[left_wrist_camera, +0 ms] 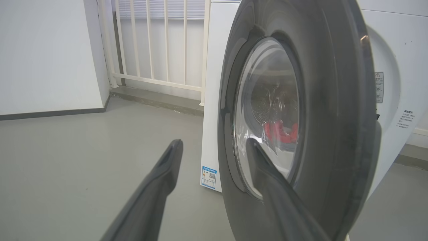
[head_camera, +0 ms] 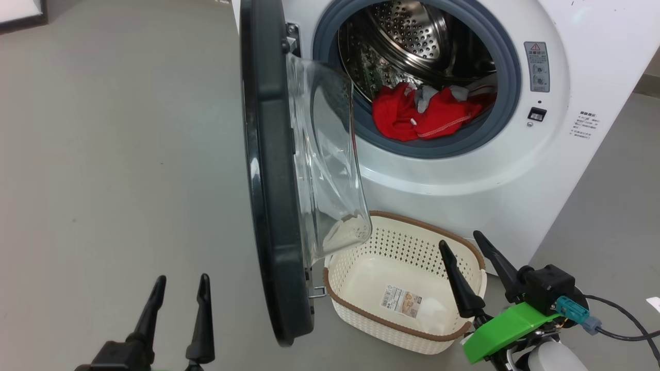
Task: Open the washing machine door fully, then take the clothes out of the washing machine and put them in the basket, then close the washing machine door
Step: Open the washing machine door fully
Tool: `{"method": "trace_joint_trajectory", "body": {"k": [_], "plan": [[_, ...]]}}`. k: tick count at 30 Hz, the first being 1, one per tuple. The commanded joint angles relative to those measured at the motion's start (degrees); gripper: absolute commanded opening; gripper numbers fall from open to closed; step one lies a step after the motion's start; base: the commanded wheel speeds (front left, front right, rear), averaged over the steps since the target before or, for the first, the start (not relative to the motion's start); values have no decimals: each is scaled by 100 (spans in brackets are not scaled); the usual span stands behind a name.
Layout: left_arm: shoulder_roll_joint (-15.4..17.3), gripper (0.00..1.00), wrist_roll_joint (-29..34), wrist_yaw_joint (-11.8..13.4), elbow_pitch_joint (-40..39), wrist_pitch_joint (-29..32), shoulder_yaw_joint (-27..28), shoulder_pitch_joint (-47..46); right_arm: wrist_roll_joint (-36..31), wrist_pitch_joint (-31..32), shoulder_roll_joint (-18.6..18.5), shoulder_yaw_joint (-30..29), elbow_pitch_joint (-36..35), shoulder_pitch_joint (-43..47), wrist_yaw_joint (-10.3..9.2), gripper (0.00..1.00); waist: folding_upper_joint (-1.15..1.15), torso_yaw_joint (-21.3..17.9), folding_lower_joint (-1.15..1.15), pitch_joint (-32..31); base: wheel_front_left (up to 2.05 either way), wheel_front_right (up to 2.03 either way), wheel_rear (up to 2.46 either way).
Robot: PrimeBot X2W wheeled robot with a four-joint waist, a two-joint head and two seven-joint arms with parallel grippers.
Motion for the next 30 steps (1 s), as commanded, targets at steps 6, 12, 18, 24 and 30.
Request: {"method": "trace_joint_trajectory", "body": {"k": [6, 12, 18, 24, 30], "plan": [[116, 100, -53, 62, -107, -40, 149, -85, 38, -52, 23, 139, -129, -77, 36, 100, 0, -10, 0, 27, 0, 0, 0], [125, 100, -80, 78, -97, -33, 130, -77, 81, -52, 23, 161, -109, -76, 36, 100, 0, -30, 0, 53, 0, 0, 0], [143, 0, -92, 78, -140, -44, 111, -108, 119, -52, 23, 158, -61, -96, 36, 100, 0, -46, 0, 60, 0, 0, 0], [192, 0, -25, 30, -354, -107, 110, -277, 150, -52, 23, 148, -35, -111, 36, 100, 0, -43, 0, 65, 0, 0, 0], [193, 0, 60, -63, -871, -166, 169, -549, 184, -52, 23, 189, 12, -147, 36, 100, 0, -67, 0, 80, 0, 0, 0]]}}
